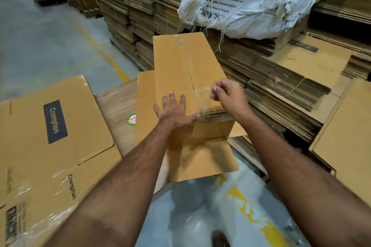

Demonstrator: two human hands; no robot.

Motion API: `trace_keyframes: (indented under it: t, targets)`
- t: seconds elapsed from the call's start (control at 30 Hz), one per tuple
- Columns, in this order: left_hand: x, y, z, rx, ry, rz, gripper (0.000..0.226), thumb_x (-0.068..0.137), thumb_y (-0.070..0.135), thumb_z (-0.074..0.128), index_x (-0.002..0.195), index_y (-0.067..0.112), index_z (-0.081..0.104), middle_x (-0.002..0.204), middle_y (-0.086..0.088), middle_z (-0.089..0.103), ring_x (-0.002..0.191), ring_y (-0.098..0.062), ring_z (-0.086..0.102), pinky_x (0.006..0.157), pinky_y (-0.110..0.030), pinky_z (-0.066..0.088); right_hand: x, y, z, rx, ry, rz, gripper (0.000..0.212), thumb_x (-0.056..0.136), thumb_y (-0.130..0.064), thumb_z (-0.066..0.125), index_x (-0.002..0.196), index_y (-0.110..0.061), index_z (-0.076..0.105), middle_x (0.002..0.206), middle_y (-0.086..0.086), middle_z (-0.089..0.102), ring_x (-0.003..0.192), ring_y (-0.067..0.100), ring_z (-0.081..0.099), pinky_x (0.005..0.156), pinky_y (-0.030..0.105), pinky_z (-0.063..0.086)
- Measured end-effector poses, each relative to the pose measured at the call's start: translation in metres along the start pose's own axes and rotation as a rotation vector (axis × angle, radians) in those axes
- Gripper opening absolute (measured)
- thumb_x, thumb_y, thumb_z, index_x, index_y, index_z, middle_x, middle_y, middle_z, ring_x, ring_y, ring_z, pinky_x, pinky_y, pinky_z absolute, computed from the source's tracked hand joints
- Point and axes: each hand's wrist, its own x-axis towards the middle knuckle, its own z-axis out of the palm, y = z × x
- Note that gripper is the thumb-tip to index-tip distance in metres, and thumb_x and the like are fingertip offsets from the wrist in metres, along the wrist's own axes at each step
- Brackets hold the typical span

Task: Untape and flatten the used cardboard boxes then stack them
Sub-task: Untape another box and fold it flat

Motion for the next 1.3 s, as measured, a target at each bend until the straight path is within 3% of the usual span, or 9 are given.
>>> trace_keyframes:
  t: [0.23,0.4,0.5,0.63,0.87,0.97,1.1,1.2,1.3]
  targets:
    - [-0.002,-0.005,-0.005,0.001,-0.048,0.032,0.098,0.086,0.073,0.044,0.155,0.030,-0.010,0.160,-0.009,-0.026,0.147,-0.033,-0.020,0.114,-0.061,-0.007,-0.014,-0.015,0.006,0.197,-0.069,0.113,0.021,0.102,-0.007,0.048,0.084,-0.015,0.057,0.071,0.004,0.060,0.070,0.020,0.067,0.078,0.049,0.060]
    - [0.002,-0.010,-0.018,-0.088,-0.165,0.046,0.094,0.088,0.053,0.053,0.155,0.033,-0.010,0.159,-0.006,-0.029,0.147,-0.029,-0.024,0.116,-0.058,-0.008,-0.025,-0.017,-0.004,0.118,-0.254,0.107,0.016,0.101,-0.009,0.052,0.088,-0.013,0.059,0.068,0.007,0.060,0.056,0.011,0.059,0.054,0.027,0.053]
    - [0.003,-0.008,-0.019,-0.189,-0.147,0.006,0.084,0.089,0.060,0.044,0.155,0.036,-0.002,0.160,-0.002,-0.026,0.147,-0.026,-0.023,0.116,-0.058,-0.010,-0.032,-0.007,-0.011,0.128,-0.438,0.199,0.010,0.100,-0.005,0.053,0.094,-0.006,0.060,0.072,0.014,0.062,0.058,0.012,0.061,0.049,0.017,0.046]
    - [0.000,0.001,0.001,-0.017,-0.005,-0.012,0.101,0.077,0.087,0.033,0.155,0.034,-0.006,0.161,-0.006,-0.022,0.148,-0.030,-0.018,0.113,-0.061,-0.007,-0.041,0.014,-0.005,0.142,-0.610,0.290,0.012,0.098,0.000,0.053,0.092,-0.005,0.063,0.067,0.001,0.067,0.059,0.008,0.059,0.055,0.018,0.046]
    - [0.000,-0.001,0.023,0.142,0.286,0.016,0.106,0.072,0.090,0.036,0.155,0.031,0.008,0.163,-0.010,0.002,0.149,-0.033,0.003,0.112,-0.063,0.012,-0.058,0.044,0.001,0.258,-0.587,0.324,0.020,0.100,-0.006,0.052,0.105,0.006,0.068,0.088,0.009,0.068,0.074,0.006,0.062,0.065,0.015,0.046]
    - [0.003,0.000,0.024,0.151,0.299,0.012,0.107,0.071,0.090,0.037,0.155,0.030,0.008,0.163,-0.011,0.004,0.149,-0.034,0.005,0.112,-0.063,0.014,-0.061,0.055,0.003,0.283,-0.574,0.353,0.022,0.099,-0.009,0.052,0.109,-0.001,0.071,0.097,0.010,0.071,0.080,0.005,0.062,0.069,0.016,0.044]
    - [0.003,0.001,0.028,0.170,0.325,0.009,0.109,0.069,0.090,0.036,0.155,0.028,0.010,0.163,-0.012,0.007,0.148,-0.035,0.008,0.112,-0.063,0.015,-0.078,0.078,0.001,0.473,-0.530,0.490,0.025,0.098,-0.008,0.050,0.108,-0.005,0.073,0.111,0.015,0.072,0.106,0.022,0.065,0.096,0.032,0.050]
    - [0.002,0.000,0.032,0.188,0.359,0.016,0.109,0.069,0.090,0.035,0.154,0.027,0.011,0.162,-0.013,0.009,0.148,-0.035,0.010,0.111,-0.063,0.016,-0.097,0.095,0.003,0.755,-0.379,0.627,0.038,0.100,-0.003,0.042,0.095,-0.010,0.079,0.108,0.014,0.073,0.105,0.025,0.066,0.100,0.040,0.051]
    - [0.003,-0.001,0.032,0.199,0.372,0.016,0.108,0.070,0.090,0.035,0.154,0.026,0.012,0.162,-0.013,0.010,0.148,-0.035,0.010,0.111,-0.063,0.016,-0.112,0.105,0.006,0.700,-0.416,0.651,0.041,0.100,-0.004,0.042,0.085,-0.013,0.079,0.117,0.008,0.071,0.115,0.024,0.063,0.102,0.041,0.048]
